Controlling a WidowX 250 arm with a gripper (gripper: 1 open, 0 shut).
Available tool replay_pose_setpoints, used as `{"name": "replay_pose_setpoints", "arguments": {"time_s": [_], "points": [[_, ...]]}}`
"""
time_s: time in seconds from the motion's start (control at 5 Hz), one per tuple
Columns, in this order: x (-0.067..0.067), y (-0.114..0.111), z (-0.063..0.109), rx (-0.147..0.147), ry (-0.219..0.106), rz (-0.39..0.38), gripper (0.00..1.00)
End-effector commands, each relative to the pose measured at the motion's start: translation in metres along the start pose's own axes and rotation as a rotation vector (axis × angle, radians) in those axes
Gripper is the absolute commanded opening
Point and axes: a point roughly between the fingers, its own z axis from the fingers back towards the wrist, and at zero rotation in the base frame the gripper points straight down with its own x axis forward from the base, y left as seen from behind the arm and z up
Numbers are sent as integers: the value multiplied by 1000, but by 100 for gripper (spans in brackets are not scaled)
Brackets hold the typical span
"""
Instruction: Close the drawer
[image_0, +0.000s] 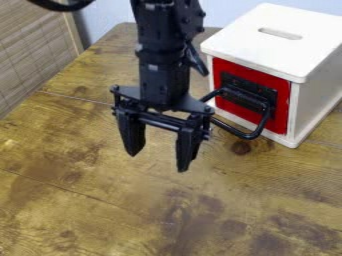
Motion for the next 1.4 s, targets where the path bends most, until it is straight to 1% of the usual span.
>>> {"name": "replay_pose_setpoints", "arguments": {"time_s": [0.0,0.2,0.4,0.6,0.8,1.0,1.2], "points": [[0,10,19,7,-65,14,100],[1,17,19,11,-62,30,100],[9,22,23,11,-64,60,100],[13,28,36,-2,-82,103,100],[9,26,39,-20,-101,71,100],[6,19,43,-24,-91,35,100],[9,28,33,-3,-120,-34,100]]}}
